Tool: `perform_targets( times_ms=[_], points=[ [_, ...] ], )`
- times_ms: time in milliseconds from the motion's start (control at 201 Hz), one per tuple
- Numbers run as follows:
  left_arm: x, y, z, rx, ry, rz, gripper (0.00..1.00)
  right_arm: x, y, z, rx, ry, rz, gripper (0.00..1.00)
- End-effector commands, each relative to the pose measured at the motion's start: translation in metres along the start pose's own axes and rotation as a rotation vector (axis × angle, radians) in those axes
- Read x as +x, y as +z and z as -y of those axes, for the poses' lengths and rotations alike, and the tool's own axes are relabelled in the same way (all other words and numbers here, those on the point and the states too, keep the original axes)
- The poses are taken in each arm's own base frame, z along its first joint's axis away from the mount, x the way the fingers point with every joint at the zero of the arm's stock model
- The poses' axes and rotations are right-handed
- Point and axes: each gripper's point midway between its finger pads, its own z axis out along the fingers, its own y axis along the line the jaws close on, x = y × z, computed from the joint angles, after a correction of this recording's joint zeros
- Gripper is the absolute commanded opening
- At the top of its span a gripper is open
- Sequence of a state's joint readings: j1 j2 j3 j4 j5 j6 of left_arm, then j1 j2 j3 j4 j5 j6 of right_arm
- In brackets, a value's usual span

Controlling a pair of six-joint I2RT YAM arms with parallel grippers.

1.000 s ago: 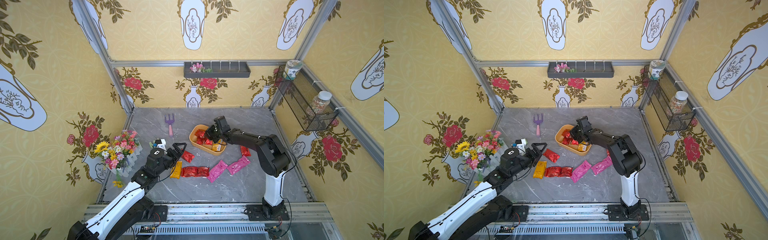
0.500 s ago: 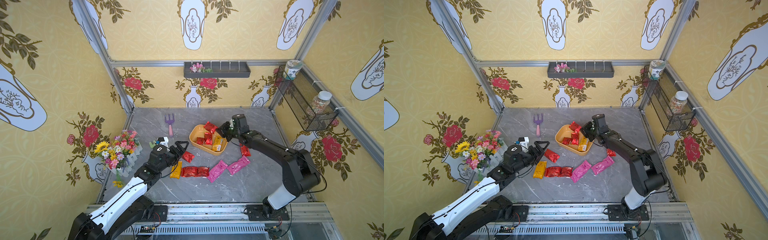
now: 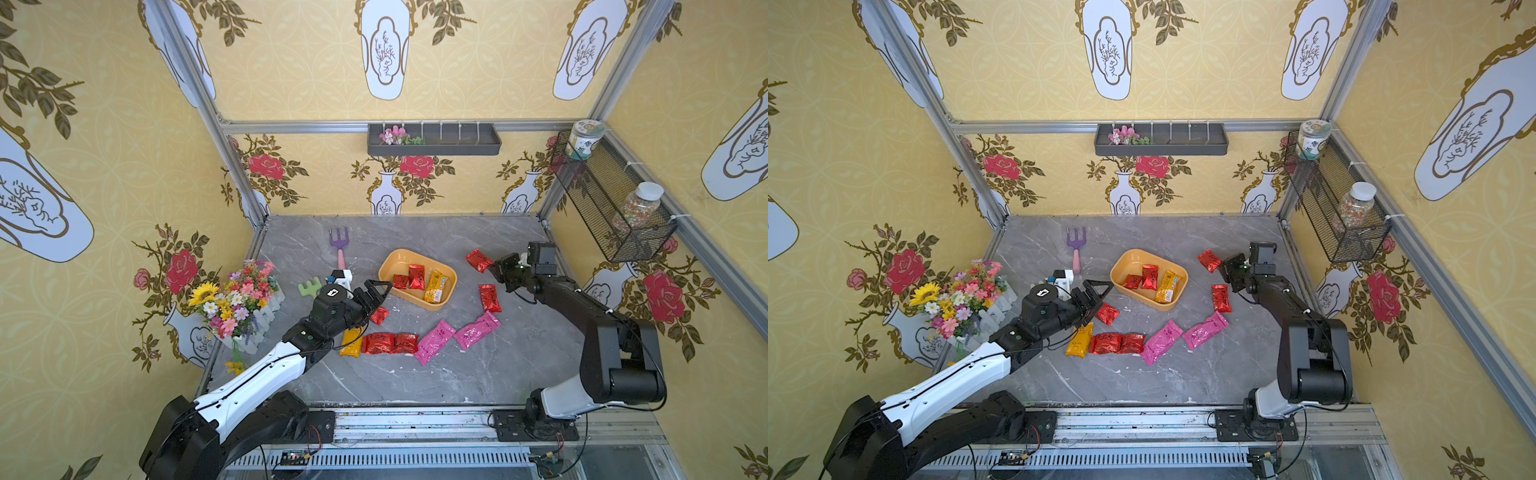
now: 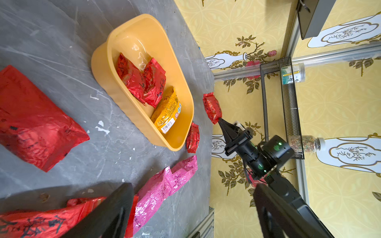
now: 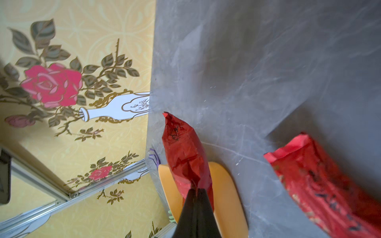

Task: Take the tea bags out of the storage box
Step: Place the tea bag at the center of the board.

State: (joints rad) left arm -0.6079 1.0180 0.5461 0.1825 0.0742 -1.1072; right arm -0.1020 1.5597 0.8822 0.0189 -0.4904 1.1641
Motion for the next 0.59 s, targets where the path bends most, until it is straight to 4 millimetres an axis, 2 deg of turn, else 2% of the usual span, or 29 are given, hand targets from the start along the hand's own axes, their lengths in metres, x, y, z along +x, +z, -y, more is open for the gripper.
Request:
perform_targets(
  times_ms=[0, 334, 478, 587],
  points=[
    [-0.002, -0.002, 0.009, 0.035, 0.022, 0.013, 0.97, -0.005, 0.011, -0.017, -0.089, -0.044, -0.054, 0.00],
    [-0.006, -0.014, 0.003, 0.009, 0.030, 0.046, 0.98, -0.033, 0.044, 0.003, -0.045, -0.013, -0.056, 0.00],
    [-0.006, -0.015, 0.000, 0.001, 0.030, 0.054, 0.99, -0.032, 0.054, 0.016, -0.016, 0.004, -0.083, 0.00],
    [-0.006, -0.015, -0.001, 0.002, 0.026, 0.054, 0.99, -0.030, 0.054, 0.031, 0.016, 0.014, -0.070, 0.00]
  ],
)
